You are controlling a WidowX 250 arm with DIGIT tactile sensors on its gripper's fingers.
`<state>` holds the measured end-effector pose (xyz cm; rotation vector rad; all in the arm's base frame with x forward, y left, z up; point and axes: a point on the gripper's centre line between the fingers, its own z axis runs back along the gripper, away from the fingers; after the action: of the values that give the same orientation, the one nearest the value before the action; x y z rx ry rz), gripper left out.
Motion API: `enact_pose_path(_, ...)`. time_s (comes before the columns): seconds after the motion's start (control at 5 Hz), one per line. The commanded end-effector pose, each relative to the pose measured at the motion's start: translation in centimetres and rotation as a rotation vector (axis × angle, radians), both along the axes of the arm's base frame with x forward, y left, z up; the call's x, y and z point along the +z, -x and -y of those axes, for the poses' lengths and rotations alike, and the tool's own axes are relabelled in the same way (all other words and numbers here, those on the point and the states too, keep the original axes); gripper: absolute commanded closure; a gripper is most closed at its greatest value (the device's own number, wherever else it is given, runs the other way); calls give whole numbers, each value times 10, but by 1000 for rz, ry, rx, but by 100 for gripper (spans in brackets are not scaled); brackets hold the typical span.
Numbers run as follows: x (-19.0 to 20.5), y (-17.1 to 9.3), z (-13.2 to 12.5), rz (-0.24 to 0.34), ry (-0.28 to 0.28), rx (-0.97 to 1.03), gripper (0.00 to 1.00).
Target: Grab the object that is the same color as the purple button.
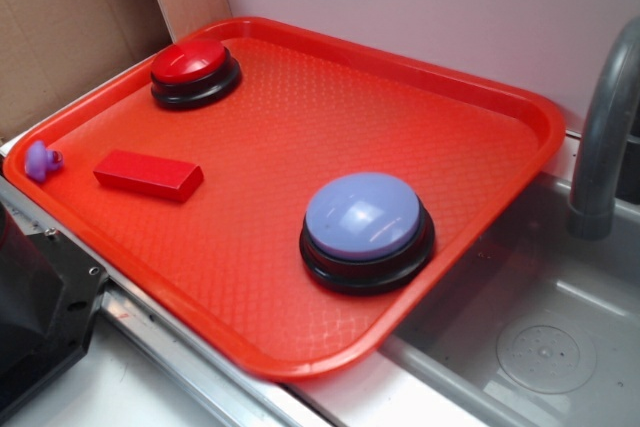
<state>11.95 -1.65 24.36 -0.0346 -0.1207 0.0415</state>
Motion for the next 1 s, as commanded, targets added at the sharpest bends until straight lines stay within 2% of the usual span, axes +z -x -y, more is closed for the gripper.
enact_pose_path(0.0, 0, 0, 0, 0, 0, 0, 0)
enact_pose_path(0.2, -35, -5, -42, -47, 80, -64, 0)
enact_pose_path(0.6, -74, -17, -97, -42, 51, -94, 0)
enact_pose_path(0.8, -101, -15, -122, -37, 32, -102, 0)
